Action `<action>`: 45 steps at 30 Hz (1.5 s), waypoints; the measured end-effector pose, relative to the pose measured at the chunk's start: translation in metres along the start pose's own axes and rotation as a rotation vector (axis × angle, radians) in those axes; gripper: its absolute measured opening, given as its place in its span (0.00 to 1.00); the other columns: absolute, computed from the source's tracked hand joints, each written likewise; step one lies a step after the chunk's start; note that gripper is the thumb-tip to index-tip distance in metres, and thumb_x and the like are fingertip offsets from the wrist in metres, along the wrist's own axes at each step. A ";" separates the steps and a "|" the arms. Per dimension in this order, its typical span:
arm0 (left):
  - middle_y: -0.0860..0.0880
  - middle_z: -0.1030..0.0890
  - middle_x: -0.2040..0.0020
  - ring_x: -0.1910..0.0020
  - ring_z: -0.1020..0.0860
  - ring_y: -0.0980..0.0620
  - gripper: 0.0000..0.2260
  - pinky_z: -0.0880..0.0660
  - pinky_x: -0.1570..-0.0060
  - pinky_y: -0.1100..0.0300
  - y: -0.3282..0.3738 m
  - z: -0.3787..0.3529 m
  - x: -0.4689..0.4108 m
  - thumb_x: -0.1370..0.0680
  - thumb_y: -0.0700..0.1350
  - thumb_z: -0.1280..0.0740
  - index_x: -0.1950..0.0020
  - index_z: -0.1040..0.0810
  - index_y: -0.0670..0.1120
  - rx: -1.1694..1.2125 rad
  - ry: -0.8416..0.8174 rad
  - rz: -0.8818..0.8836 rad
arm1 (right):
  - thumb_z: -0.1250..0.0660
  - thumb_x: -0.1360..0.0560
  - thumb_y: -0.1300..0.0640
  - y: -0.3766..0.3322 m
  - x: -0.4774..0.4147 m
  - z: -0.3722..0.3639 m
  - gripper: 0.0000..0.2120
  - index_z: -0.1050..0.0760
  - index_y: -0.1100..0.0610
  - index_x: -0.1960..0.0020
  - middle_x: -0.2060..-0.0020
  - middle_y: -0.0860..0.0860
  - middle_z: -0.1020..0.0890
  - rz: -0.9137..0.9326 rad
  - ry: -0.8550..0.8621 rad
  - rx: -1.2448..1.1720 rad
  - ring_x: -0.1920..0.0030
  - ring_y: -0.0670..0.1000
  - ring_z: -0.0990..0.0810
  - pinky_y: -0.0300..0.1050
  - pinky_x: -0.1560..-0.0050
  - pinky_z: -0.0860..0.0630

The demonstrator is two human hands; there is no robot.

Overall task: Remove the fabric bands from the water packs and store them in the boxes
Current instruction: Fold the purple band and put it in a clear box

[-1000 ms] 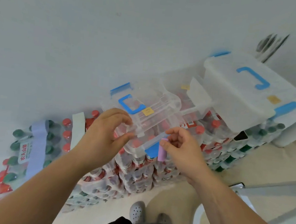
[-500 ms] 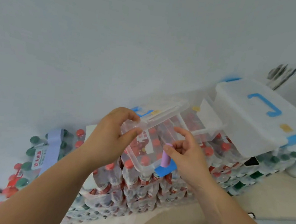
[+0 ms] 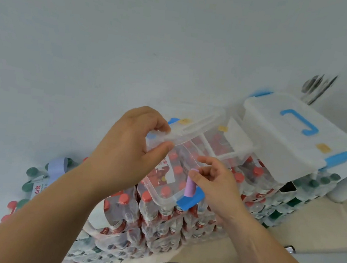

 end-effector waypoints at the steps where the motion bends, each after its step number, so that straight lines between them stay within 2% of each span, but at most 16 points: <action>1: 0.56 0.23 0.51 0.50 0.26 0.58 0.08 0.34 0.49 0.73 -0.002 0.003 0.003 0.25 0.51 0.31 0.49 0.22 0.50 -0.035 0.007 0.017 | 0.25 0.25 0.57 -0.003 -0.001 0.000 0.16 0.22 0.48 0.39 0.52 0.58 0.17 0.002 0.004 0.006 0.50 0.55 0.16 0.34 0.55 0.22; 6: 0.51 0.20 0.51 0.47 0.24 0.50 0.10 0.34 0.43 0.62 -0.019 0.010 0.027 0.28 0.47 0.26 0.49 0.19 0.45 -0.217 0.062 0.116 | 0.25 0.25 0.60 -0.017 -0.007 -0.005 0.09 0.20 0.49 0.48 0.56 0.56 0.16 0.043 -0.010 0.050 0.52 0.55 0.15 0.47 0.51 0.15; 9: 0.50 0.20 0.52 0.48 0.24 0.49 0.10 0.32 0.47 0.60 -0.030 0.012 0.046 0.28 0.46 0.25 0.50 0.19 0.45 -0.240 0.080 0.222 | 0.24 0.26 0.60 -0.020 -0.014 -0.014 0.08 0.21 0.51 0.52 0.59 0.53 0.16 0.057 -0.053 0.088 0.57 0.52 0.14 0.45 0.57 0.15; 12: 0.49 0.19 0.52 0.48 0.24 0.48 0.10 0.34 0.43 0.61 -0.041 0.014 0.067 0.28 0.45 0.24 0.50 0.19 0.44 -0.275 0.087 0.297 | 0.23 0.27 0.61 -0.021 -0.023 -0.029 0.09 0.22 0.55 0.53 0.62 0.52 0.17 0.068 -0.104 0.142 0.61 0.48 0.15 0.43 0.62 0.17; 17: 0.48 0.19 0.52 0.50 0.22 0.45 0.11 0.27 0.45 0.52 -0.060 0.017 0.101 0.30 0.44 0.23 0.51 0.19 0.44 -0.329 0.089 0.419 | 0.21 0.29 0.59 -0.014 -0.040 -0.055 0.10 0.23 0.57 0.61 0.61 0.54 0.14 0.057 -0.169 0.221 0.58 0.56 0.12 0.56 0.56 0.14; 20: 0.48 0.18 0.54 0.53 0.21 0.44 0.12 0.25 0.48 0.48 -0.072 0.013 0.118 0.32 0.45 0.21 0.53 0.19 0.44 -0.368 0.093 0.463 | 0.21 0.29 0.59 -0.014 -0.048 -0.068 0.13 0.23 0.63 0.61 0.63 0.53 0.13 0.051 -0.176 0.261 0.59 0.52 0.12 0.55 0.55 0.14; 25: 0.48 0.18 0.53 0.53 0.21 0.44 0.12 0.25 0.49 0.48 -0.120 -0.012 0.133 0.32 0.46 0.21 0.53 0.18 0.44 -0.420 0.053 0.547 | 0.20 0.30 0.56 -0.014 -0.058 -0.085 0.10 0.19 0.56 0.64 0.66 0.50 0.13 0.041 -0.158 0.371 0.62 0.51 0.13 0.49 0.58 0.15; 28: 0.47 0.18 0.53 0.53 0.21 0.43 0.12 0.25 0.49 0.48 -0.158 -0.031 0.136 0.32 0.46 0.21 0.54 0.18 0.44 -0.403 0.005 0.596 | 0.21 0.29 0.57 -0.011 -0.061 -0.092 0.09 0.19 0.57 0.63 0.65 0.51 0.13 0.018 -0.152 0.389 0.62 0.50 0.12 0.45 0.60 0.15; 31: 0.48 0.18 0.57 0.56 0.20 0.43 0.12 0.24 0.52 0.47 -0.186 -0.052 0.131 0.34 0.47 0.20 0.56 0.18 0.44 -0.411 -0.064 0.571 | 0.21 0.29 0.59 -0.006 -0.066 -0.098 0.09 0.19 0.58 0.63 0.64 0.53 0.13 -0.018 -0.134 0.429 0.61 0.52 0.12 0.51 0.58 0.14; 34: 0.49 0.18 0.60 0.58 0.20 0.43 0.13 0.22 0.53 0.46 -0.207 -0.072 0.126 0.37 0.49 0.18 0.59 0.17 0.45 -0.400 -0.152 0.531 | 0.20 0.30 0.60 -0.004 -0.073 -0.101 0.12 0.21 0.55 0.67 0.64 0.54 0.13 -0.022 -0.093 0.477 0.61 0.55 0.12 0.59 0.58 0.14; 40: 0.52 0.21 0.62 0.62 0.23 0.48 0.11 0.24 0.60 0.53 -0.234 -0.110 0.136 0.35 0.52 0.22 0.61 0.18 0.47 -0.348 -0.328 0.488 | 0.18 0.33 0.57 -0.001 -0.088 -0.106 0.12 0.20 0.54 0.68 0.68 0.51 0.14 -0.021 0.007 0.599 0.64 0.53 0.13 0.57 0.58 0.15; 45: 0.53 0.18 0.56 0.56 0.22 0.51 0.14 0.22 0.54 0.54 -0.245 -0.111 0.125 0.30 0.60 0.27 0.54 0.15 0.51 -0.207 -0.328 0.570 | 0.18 0.33 0.56 0.002 -0.105 -0.109 0.11 0.19 0.55 0.67 0.68 0.51 0.14 -0.047 0.023 0.616 0.63 0.56 0.13 0.53 0.61 0.15</action>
Point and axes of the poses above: each hand's wrist, its own x-axis away from the middle knuckle, its own z-axis out of the back of the hand, y = z × x, the point moved 4 cm from there along -x, towards the middle knuckle
